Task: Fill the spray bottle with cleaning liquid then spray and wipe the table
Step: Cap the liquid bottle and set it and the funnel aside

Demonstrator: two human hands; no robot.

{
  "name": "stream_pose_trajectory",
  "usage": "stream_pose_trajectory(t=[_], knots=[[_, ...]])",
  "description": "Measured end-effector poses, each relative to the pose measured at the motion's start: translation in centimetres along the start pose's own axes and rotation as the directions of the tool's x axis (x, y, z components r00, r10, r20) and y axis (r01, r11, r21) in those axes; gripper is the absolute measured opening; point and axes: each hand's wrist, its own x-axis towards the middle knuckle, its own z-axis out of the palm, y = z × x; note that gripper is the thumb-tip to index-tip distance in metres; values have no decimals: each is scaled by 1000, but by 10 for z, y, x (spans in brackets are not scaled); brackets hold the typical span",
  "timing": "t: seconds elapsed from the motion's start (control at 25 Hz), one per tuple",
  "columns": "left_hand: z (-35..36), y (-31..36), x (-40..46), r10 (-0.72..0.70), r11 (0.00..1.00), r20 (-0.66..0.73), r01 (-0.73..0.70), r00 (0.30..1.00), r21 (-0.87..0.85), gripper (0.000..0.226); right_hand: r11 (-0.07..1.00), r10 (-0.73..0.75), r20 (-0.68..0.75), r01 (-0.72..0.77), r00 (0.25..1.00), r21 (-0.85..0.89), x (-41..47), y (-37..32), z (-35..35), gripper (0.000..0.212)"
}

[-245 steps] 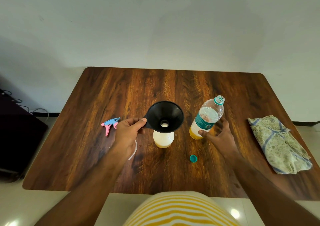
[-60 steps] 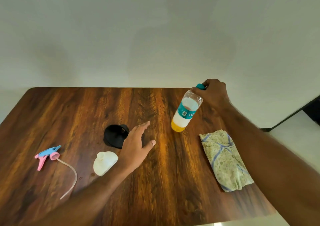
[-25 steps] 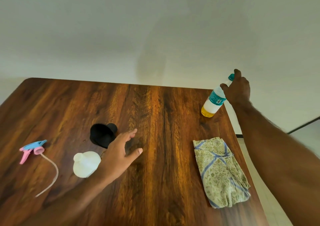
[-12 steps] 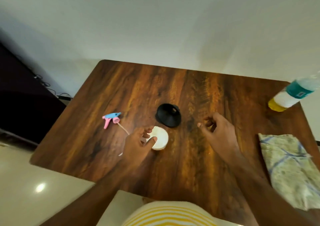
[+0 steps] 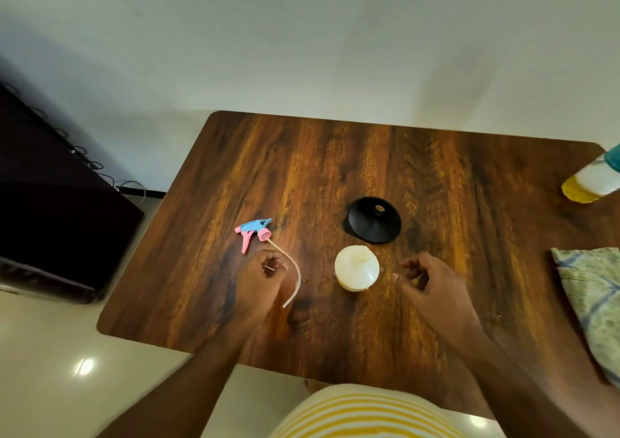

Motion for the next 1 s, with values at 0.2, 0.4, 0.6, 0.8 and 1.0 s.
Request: stream_pose_trajectory(t=[0.2,0.4,0.6,0.8,1.0], knots=[[12,-10,32,-139,988,-34,141,990,57,24,998,55,-18,-55,998,-28,8,-6,0,13],[6,-14,42,-138,986,-100,146,985,82,27,997,75,-52,-76,996,-33,18,-15,2,13],[-6,-20,61,-178,973,-119,193,977,126,29,995,83,-53,-86,995,-43,20,-17,13,9],[-4,-21,70,-158,981,-94,168,983,100,30,984,116,-79,-125,990,-128,56,-6,14,13],[5,-4,56,-114,992,-5,114,993,59,21,938,170,-122,-199,978,-284,117,-3,21,28]])
